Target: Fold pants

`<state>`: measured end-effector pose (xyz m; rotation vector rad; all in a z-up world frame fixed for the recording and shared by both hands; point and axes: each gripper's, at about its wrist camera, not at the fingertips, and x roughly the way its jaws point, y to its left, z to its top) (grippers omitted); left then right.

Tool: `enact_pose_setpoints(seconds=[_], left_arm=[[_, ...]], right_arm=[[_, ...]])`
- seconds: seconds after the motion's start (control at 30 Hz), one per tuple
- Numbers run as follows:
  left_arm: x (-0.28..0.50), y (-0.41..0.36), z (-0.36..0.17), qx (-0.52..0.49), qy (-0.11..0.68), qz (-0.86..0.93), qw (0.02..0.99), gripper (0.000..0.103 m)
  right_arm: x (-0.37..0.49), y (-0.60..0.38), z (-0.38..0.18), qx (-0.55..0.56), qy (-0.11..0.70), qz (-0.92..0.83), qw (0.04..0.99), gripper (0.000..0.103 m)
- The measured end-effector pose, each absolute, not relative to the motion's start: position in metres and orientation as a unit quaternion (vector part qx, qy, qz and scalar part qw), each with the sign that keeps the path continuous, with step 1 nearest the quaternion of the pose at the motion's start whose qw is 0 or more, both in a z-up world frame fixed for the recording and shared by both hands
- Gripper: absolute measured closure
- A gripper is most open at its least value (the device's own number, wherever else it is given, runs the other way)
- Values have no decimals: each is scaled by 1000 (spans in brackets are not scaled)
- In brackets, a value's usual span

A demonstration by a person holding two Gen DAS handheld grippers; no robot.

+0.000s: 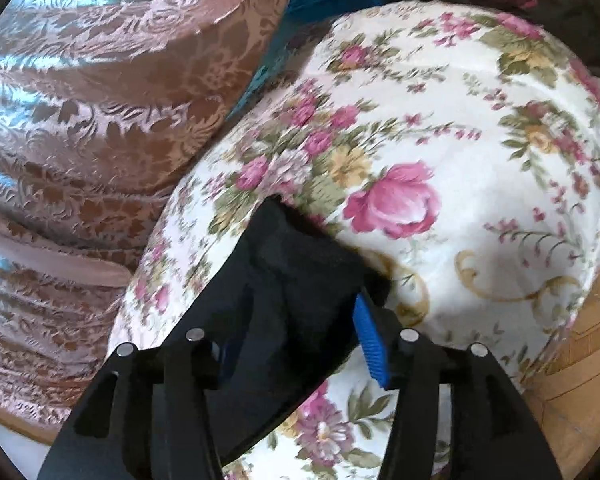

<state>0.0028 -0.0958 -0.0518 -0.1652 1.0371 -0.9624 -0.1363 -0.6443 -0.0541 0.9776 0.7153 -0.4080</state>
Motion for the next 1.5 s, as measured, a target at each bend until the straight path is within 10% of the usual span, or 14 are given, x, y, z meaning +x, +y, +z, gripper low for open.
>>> enact_pose_setpoints(seconds=[0.07,0.27,0.37,0.43,0.5,0.63,1.27,1.4,1.5], left_arm=[[4,-88,-54,-67,476,-423,768,103],[-1,-72,-80,-34,501,-374,780,103],[-1,-67,-74,-47,492,-375,784,103],[0,-59,-70,-60,481,-370,792,77],[3,-50,-64,-80,469,-365,801,45],[9,-26,-51,-88,441,-322,833,45],[14,27,-66,-83,440,-239,862,43],[15,29,-66,-90,437,-248,860,43],[14,32,-66,-96,434,-256,858,43]], right_arm=[[-135,-648,-60,457,344,-206,794,84],[-135,-645,-74,439,367,-233,786,86],[-135,-640,-63,426,369,-232,793,64],[-140,-636,-48,400,363,-276,795,19],[-143,-627,-25,373,340,-285,815,17],[-114,-583,7,336,343,-189,857,17],[177,-181,-17,191,520,340,759,34],[196,-150,-35,129,561,353,738,68],[191,-137,-39,86,566,376,728,70]])
